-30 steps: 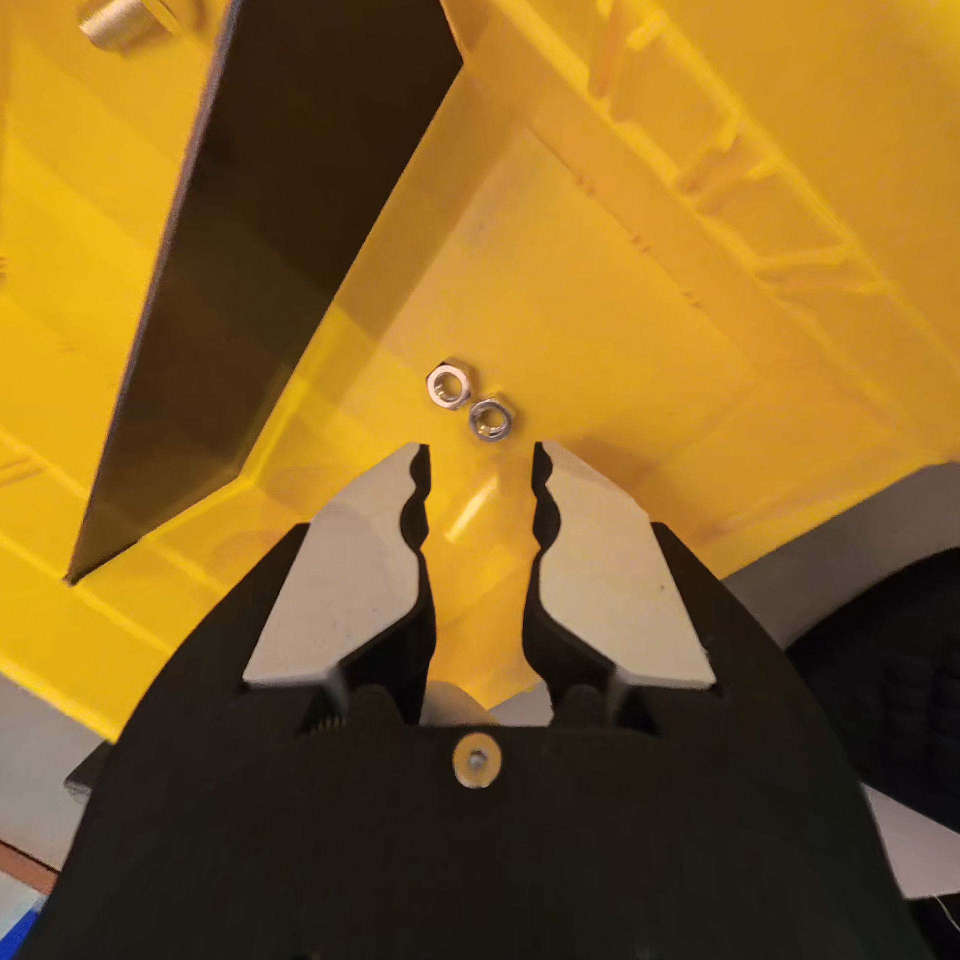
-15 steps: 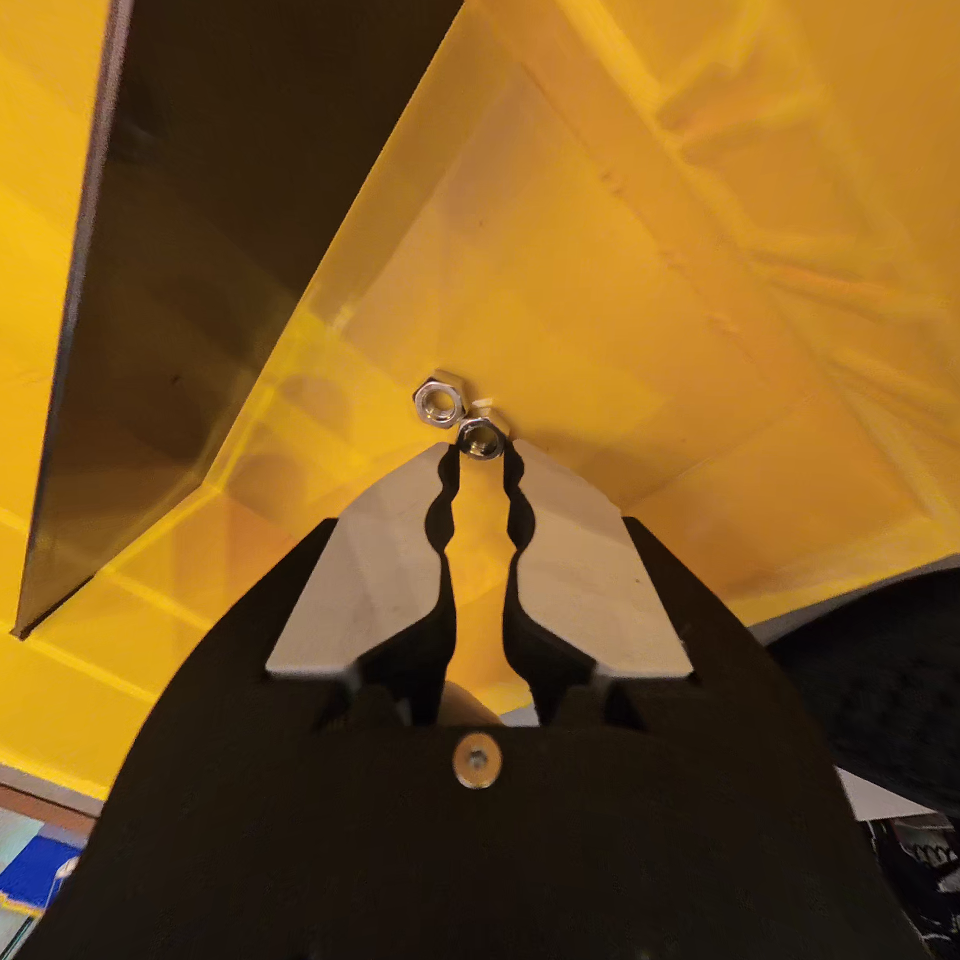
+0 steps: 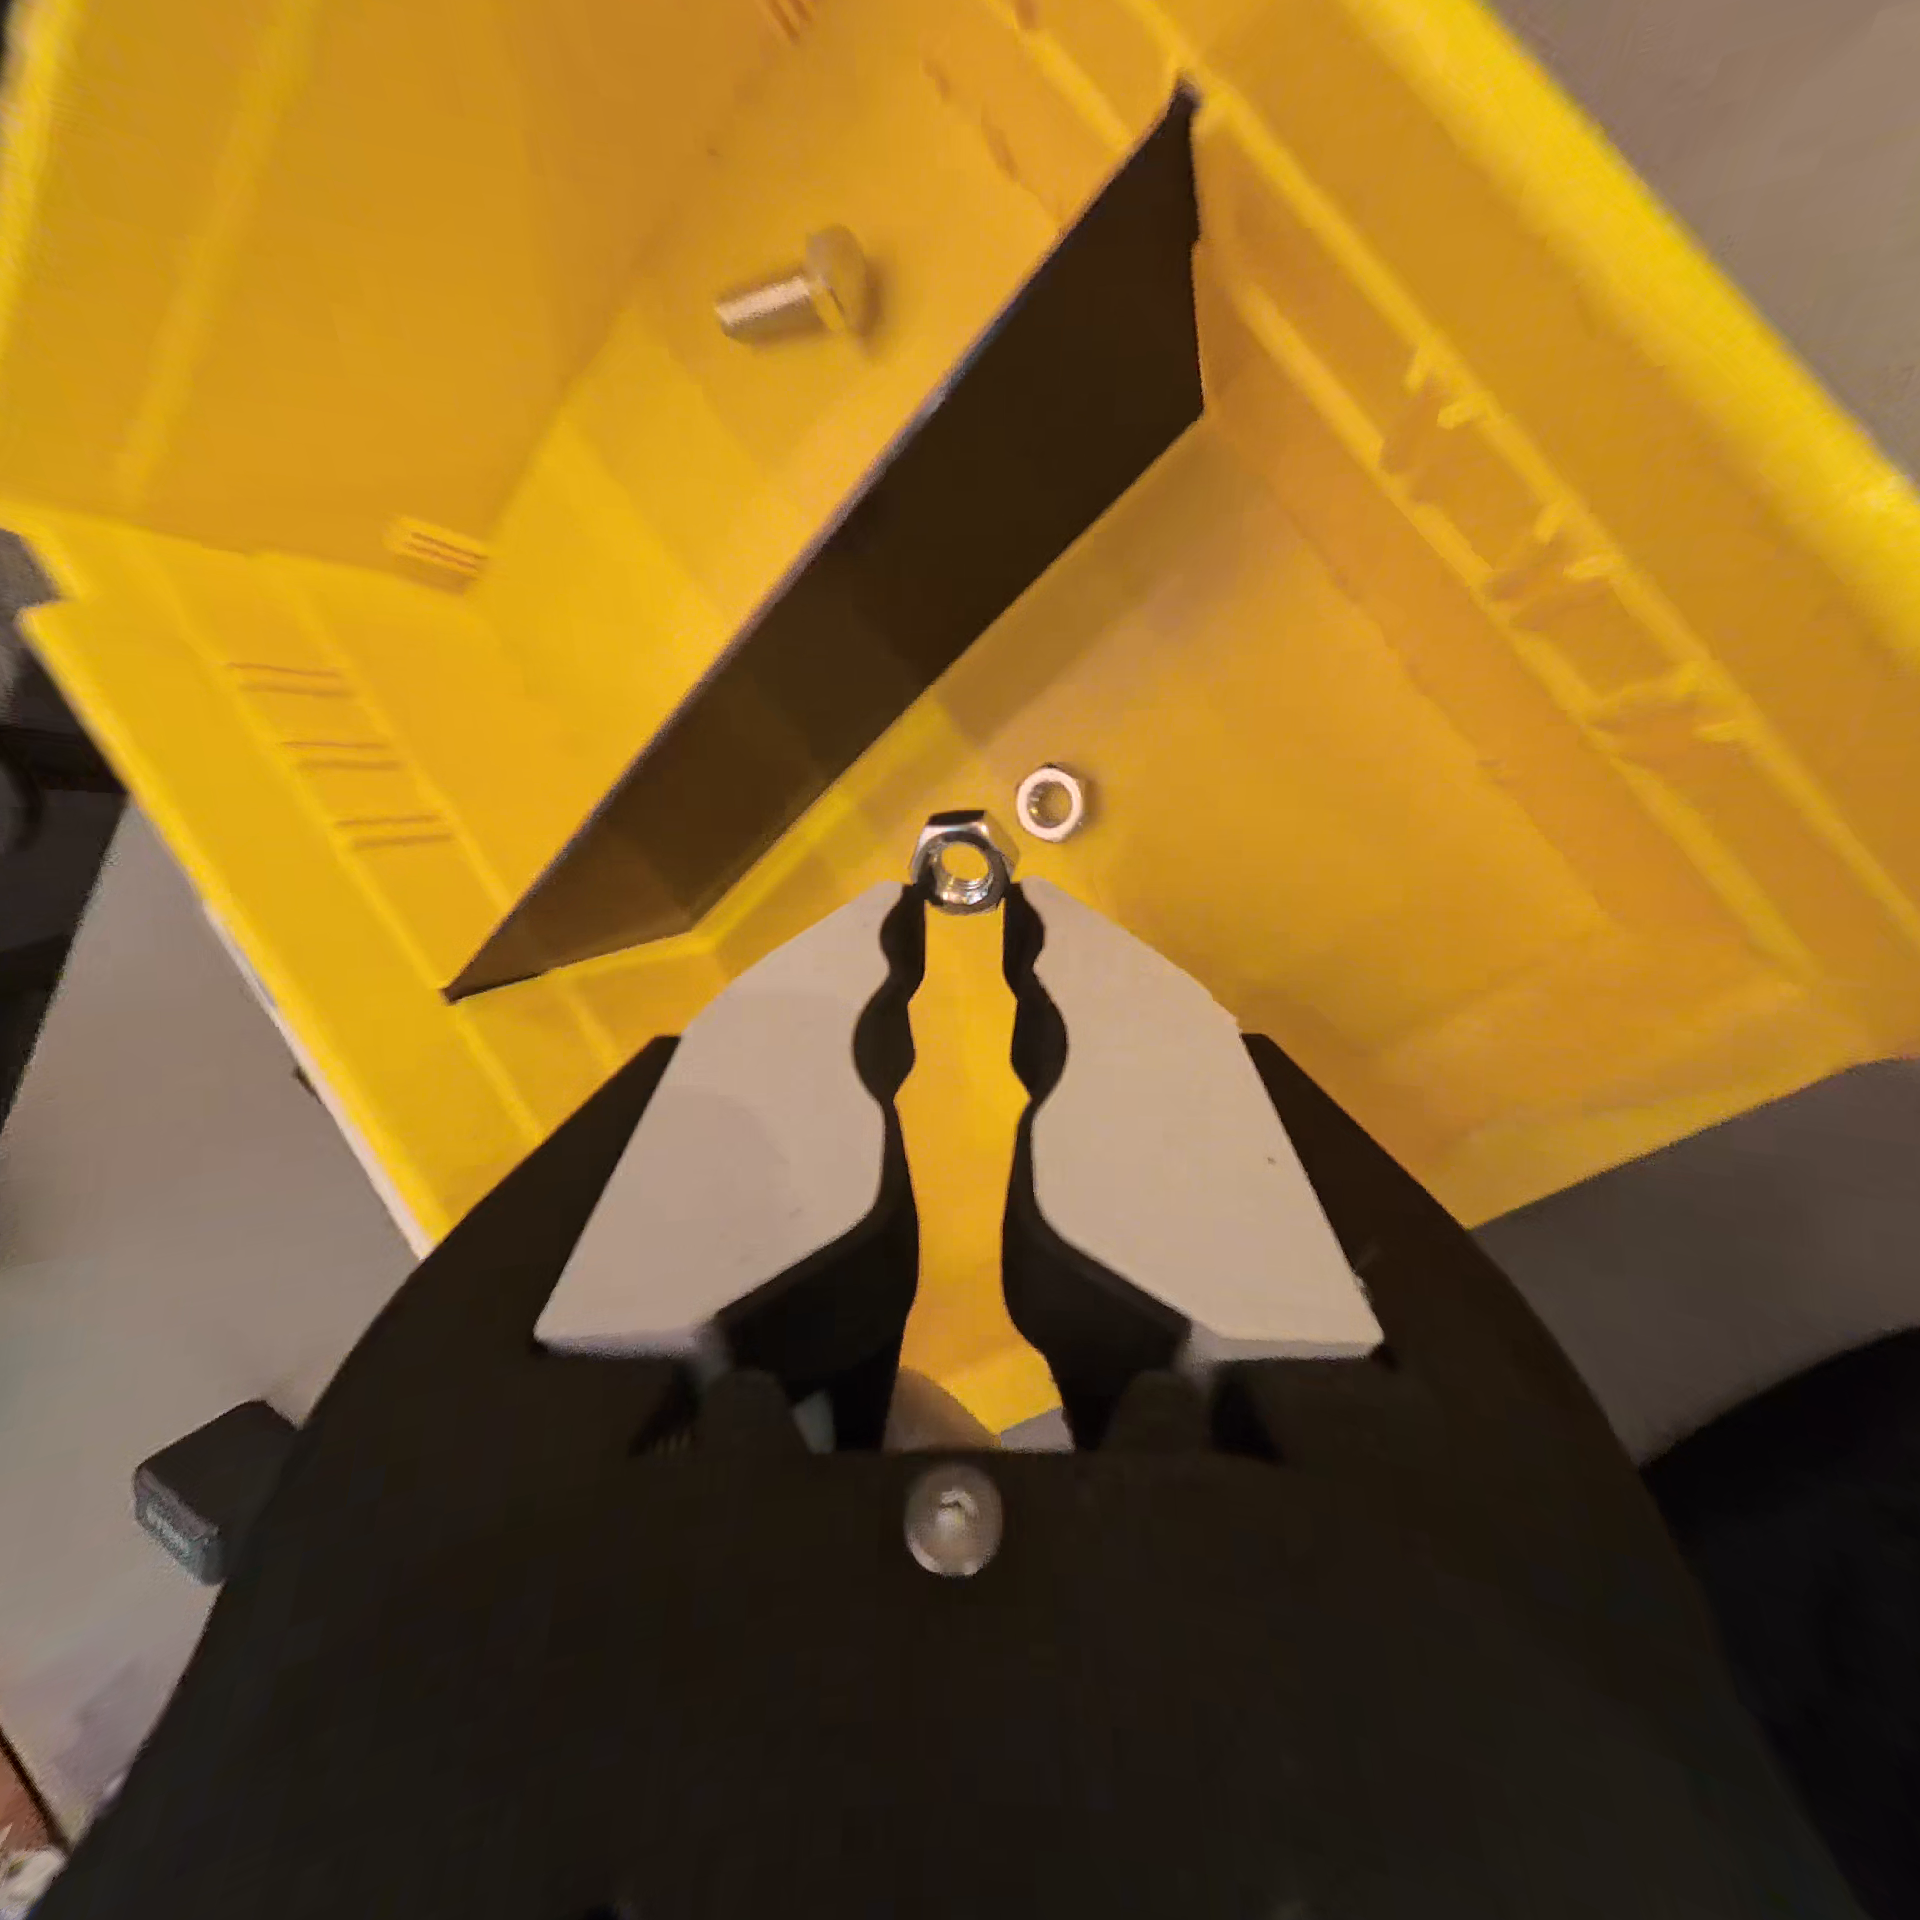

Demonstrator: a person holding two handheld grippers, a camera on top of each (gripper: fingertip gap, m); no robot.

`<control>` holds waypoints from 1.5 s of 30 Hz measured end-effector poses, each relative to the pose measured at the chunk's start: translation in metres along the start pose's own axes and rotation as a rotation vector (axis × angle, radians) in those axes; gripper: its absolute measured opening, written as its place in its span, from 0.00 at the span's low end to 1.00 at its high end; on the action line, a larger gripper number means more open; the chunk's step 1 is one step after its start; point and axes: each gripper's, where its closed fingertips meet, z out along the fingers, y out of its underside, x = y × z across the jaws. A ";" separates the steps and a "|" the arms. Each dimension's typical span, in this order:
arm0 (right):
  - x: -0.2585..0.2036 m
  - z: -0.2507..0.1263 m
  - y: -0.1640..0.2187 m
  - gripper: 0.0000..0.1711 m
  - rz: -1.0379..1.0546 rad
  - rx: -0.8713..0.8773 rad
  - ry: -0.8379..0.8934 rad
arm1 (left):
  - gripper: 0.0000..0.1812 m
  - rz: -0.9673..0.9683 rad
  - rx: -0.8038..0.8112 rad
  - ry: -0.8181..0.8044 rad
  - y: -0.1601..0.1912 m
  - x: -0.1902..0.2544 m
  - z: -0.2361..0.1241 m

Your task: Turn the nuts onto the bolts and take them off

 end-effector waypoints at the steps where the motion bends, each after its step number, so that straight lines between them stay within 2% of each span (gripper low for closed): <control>1: -0.001 -0.002 -0.008 0.19 -0.005 0.024 0.003 | 0.08 -0.011 0.045 -0.017 -0.005 -0.001 -0.007; 4: -0.008 -0.008 -0.037 0.21 -0.054 0.108 0.019 | 0.08 -0.066 0.211 -0.027 -0.024 0.002 -0.033; 7: -0.023 -0.012 -0.073 0.24 -0.155 0.194 0.047 | 0.08 -0.140 0.429 0.087 -0.056 0.023 -0.071; 11: -0.060 0.002 -0.118 0.27 -0.392 0.259 0.124 | 0.08 -0.194 0.664 0.318 -0.097 0.067 -0.118; 14: -0.090 0.019 -0.137 0.27 -0.625 0.246 0.208 | 0.08 -0.221 0.800 0.556 -0.121 0.107 -0.149; 19: -0.113 0.026 -0.158 0.21 -0.811 0.298 0.329 | 0.08 -0.225 0.930 0.865 -0.139 0.157 -0.177; 23: -0.122 0.025 -0.160 0.19 -0.840 0.329 0.316 | 0.07 -0.240 0.974 0.965 -0.143 0.171 -0.182; 27: -0.127 0.023 -0.161 0.11 -0.859 0.340 0.306 | 0.07 -0.234 1.003 1.017 -0.142 0.172 -0.186; 35: -0.131 0.019 -0.161 0.09 -0.848 0.339 0.266 | 0.08 -0.225 1.020 1.083 -0.140 0.177 -0.191; 38: -0.123 0.009 -0.160 0.09 -0.783 0.339 0.233 | 0.14 -0.216 1.018 0.958 -0.145 0.170 -0.187; 40: -0.106 -0.005 -0.154 0.09 -0.716 0.319 0.209 | 0.20 -0.179 0.985 0.811 -0.150 0.169 -0.176; 45: -0.047 -0.046 -0.103 0.09 -0.570 0.089 0.204 | 0.27 -0.019 0.810 0.501 -0.162 0.195 -0.120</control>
